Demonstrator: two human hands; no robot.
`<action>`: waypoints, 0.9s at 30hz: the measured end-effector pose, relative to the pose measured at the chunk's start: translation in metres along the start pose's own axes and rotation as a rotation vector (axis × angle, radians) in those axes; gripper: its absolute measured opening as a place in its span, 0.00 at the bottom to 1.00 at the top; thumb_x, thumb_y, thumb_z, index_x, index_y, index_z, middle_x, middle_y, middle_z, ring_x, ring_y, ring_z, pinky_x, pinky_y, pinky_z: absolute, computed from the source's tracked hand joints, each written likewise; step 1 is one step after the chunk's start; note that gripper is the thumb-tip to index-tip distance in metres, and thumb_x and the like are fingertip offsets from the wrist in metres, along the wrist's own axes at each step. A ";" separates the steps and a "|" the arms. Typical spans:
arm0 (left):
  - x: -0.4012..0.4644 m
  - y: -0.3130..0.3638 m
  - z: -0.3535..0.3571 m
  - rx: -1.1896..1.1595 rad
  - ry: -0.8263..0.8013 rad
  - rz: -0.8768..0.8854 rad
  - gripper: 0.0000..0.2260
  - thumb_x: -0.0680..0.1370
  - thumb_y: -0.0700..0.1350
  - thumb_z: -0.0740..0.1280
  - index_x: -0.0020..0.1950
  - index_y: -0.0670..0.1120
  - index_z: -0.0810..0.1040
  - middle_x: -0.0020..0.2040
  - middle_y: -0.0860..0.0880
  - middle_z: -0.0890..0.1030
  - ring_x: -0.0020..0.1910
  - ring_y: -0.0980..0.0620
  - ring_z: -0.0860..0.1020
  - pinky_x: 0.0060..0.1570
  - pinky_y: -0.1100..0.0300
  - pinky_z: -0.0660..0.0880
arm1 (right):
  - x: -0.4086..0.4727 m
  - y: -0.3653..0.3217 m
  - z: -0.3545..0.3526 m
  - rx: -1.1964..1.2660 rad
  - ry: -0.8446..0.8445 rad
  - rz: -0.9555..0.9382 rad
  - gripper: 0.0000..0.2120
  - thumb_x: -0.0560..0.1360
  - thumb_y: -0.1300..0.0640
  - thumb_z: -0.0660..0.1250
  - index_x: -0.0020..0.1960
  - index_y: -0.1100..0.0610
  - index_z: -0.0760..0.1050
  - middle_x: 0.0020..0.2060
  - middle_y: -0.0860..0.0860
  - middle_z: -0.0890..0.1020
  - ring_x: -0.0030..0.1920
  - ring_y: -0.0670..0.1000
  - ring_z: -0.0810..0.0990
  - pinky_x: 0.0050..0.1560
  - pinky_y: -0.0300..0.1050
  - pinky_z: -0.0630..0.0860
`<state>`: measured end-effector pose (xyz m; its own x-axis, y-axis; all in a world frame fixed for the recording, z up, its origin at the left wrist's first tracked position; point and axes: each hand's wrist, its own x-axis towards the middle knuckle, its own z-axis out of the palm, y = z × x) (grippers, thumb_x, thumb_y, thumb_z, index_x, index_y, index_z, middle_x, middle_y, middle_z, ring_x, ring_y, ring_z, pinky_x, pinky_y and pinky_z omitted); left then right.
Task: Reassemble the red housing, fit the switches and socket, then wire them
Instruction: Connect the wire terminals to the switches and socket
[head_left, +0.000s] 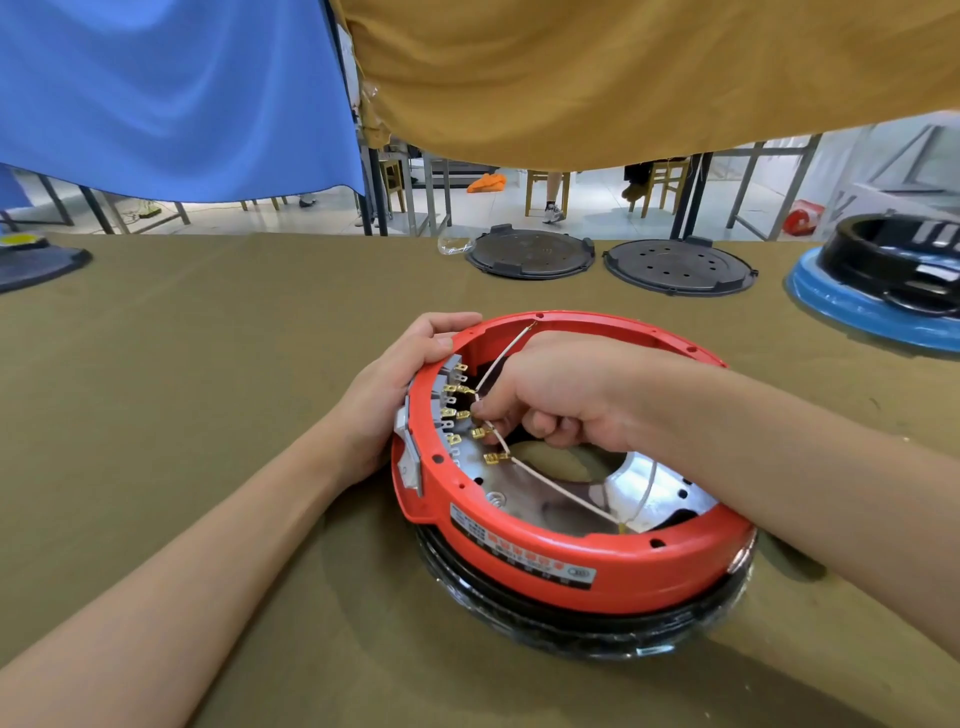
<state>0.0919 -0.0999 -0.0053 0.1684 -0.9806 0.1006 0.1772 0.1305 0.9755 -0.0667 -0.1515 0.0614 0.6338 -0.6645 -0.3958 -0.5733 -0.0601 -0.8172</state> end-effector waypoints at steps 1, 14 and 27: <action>0.000 0.000 0.000 -0.001 -0.004 0.001 0.14 0.75 0.46 0.62 0.59 0.50 0.79 0.52 0.47 0.83 0.46 0.49 0.82 0.49 0.53 0.78 | -0.001 0.000 0.001 -0.006 0.008 -0.003 0.11 0.75 0.66 0.67 0.35 0.60 0.72 0.26 0.54 0.75 0.16 0.44 0.62 0.17 0.32 0.56; -0.001 -0.001 0.000 -0.015 -0.019 -0.002 0.15 0.75 0.47 0.61 0.60 0.50 0.78 0.54 0.47 0.82 0.48 0.49 0.82 0.48 0.54 0.78 | -0.007 -0.001 0.010 -0.108 0.081 -0.060 0.14 0.79 0.63 0.64 0.35 0.59 0.70 0.12 0.47 0.66 0.12 0.43 0.60 0.17 0.31 0.56; -0.001 0.000 0.003 -0.028 -0.011 0.029 0.15 0.75 0.46 0.61 0.60 0.48 0.77 0.50 0.50 0.83 0.44 0.52 0.82 0.43 0.58 0.80 | 0.000 -0.003 -0.001 0.050 -0.109 0.046 0.12 0.76 0.62 0.69 0.35 0.57 0.72 0.25 0.49 0.74 0.17 0.41 0.62 0.17 0.31 0.56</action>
<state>0.0886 -0.0998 -0.0048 0.1628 -0.9779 0.1313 0.1997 0.1630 0.9662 -0.0653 -0.1520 0.0643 0.6617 -0.5803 -0.4748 -0.5785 0.0077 -0.8156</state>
